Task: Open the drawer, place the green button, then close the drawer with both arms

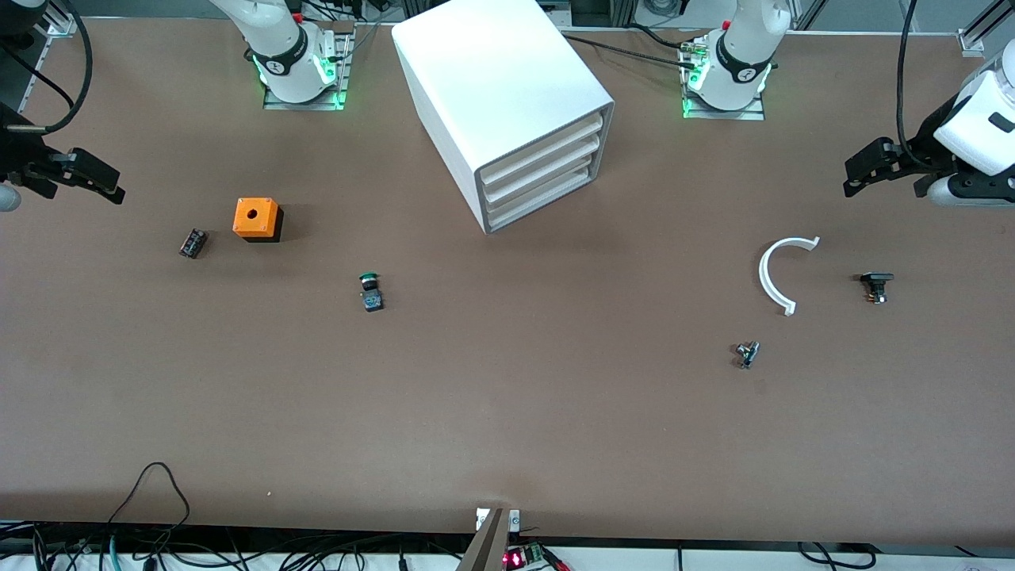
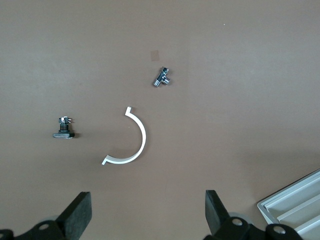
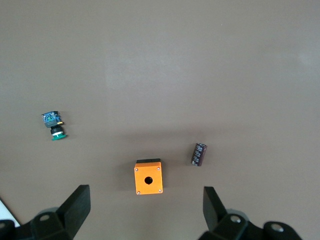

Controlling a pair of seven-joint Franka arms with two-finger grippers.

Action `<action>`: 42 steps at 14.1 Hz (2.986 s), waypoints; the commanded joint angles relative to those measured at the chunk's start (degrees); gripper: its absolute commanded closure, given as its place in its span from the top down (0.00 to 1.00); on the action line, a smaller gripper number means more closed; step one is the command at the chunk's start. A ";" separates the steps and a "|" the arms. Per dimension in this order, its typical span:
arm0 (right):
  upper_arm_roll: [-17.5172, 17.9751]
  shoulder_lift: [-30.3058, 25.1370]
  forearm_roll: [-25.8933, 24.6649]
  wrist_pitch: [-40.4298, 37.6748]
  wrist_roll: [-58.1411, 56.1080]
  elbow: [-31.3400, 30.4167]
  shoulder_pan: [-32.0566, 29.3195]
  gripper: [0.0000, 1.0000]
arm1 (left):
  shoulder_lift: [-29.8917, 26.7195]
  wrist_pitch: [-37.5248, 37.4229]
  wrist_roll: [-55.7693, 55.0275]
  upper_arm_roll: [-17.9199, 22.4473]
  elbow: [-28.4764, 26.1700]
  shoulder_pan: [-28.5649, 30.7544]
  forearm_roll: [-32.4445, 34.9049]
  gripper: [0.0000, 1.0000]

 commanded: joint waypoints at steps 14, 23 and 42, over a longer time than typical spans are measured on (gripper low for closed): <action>0.31 0.83 0.34 -1.83 -5.29 1.25 0.02 1.00 | 3.55 -2.89 2.25 -0.70 5.64 0.07 0.10 1.00; 0.22 2.59 0.95 -2.62 -5.99 2.05 -0.07 1.00 | 15.67 -5.71 3.05 -5.18 1.16 0.07 -11.55 1.00; 1.28 28.34 3.94 14.15 3.06 2.31 18.29 1.00 | 32.21 31.56 4.19 -23.90 -24.77 -8.28 -50.61 0.98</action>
